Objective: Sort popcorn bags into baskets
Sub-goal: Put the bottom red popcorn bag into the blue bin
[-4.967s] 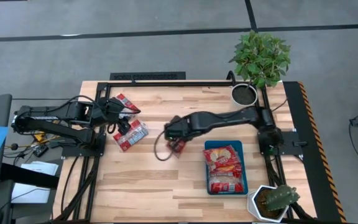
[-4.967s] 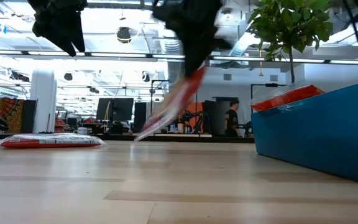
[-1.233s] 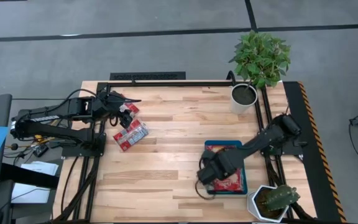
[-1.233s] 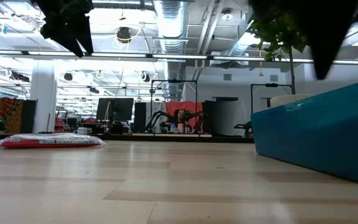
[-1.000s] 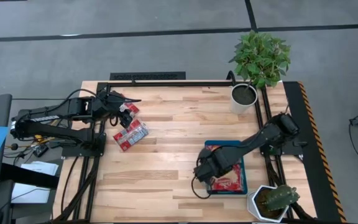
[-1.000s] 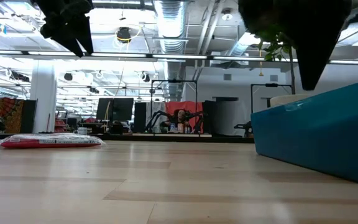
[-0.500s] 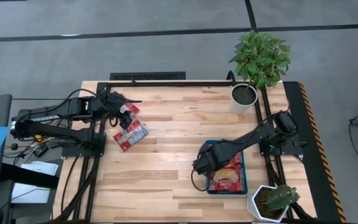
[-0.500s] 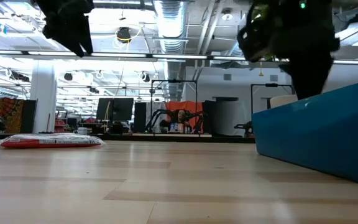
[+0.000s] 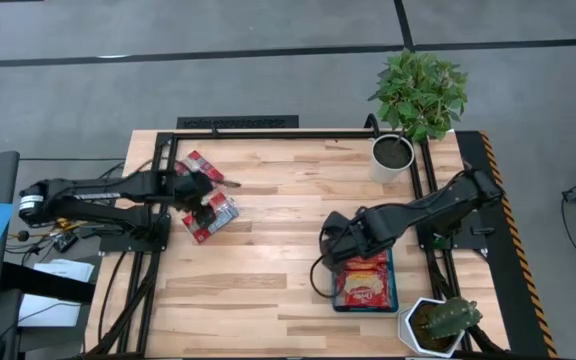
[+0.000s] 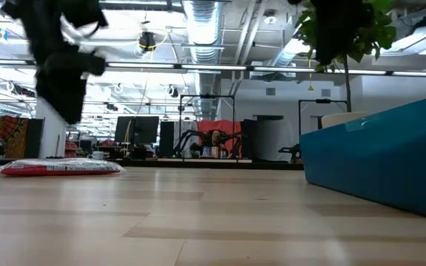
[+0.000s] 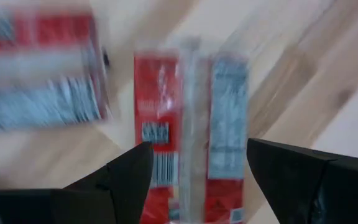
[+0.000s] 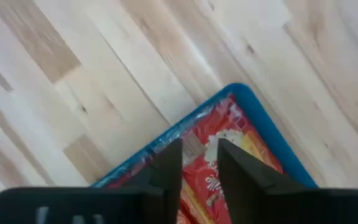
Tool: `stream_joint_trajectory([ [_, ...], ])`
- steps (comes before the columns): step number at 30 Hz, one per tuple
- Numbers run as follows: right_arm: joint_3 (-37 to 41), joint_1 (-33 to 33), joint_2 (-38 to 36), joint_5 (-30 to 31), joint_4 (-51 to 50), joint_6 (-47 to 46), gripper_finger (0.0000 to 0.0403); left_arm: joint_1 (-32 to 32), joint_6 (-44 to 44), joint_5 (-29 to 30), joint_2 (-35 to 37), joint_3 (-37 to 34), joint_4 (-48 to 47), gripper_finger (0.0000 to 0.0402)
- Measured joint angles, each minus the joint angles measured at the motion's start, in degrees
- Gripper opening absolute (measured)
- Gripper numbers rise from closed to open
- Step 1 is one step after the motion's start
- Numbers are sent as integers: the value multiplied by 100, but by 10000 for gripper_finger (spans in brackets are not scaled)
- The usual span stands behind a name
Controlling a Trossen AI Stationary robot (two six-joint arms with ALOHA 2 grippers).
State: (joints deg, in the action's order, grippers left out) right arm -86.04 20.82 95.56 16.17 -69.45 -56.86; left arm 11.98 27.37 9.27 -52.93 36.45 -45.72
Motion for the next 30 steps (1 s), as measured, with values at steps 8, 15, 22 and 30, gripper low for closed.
stream_joint_trajectory([
  [8, 2, -2, -178, 190, -10, -12, 202, -198, 1192, -24, -16, -1103, 1067, 250],
  [15, 2, -30, -152, 208, -16, 81, 212, -270, 1216, 448, -891, -1495, 1345, 230],
  [22, 2, -77, -152, 799, 159, 427, 189, -373, 1231, 243, -1718, -1508, 2670, 114],
  [30, 2, -756, -152, 1007, 1724, 1925, 164, -570, 963, -447, -1816, -1200, 3407, 7],
])
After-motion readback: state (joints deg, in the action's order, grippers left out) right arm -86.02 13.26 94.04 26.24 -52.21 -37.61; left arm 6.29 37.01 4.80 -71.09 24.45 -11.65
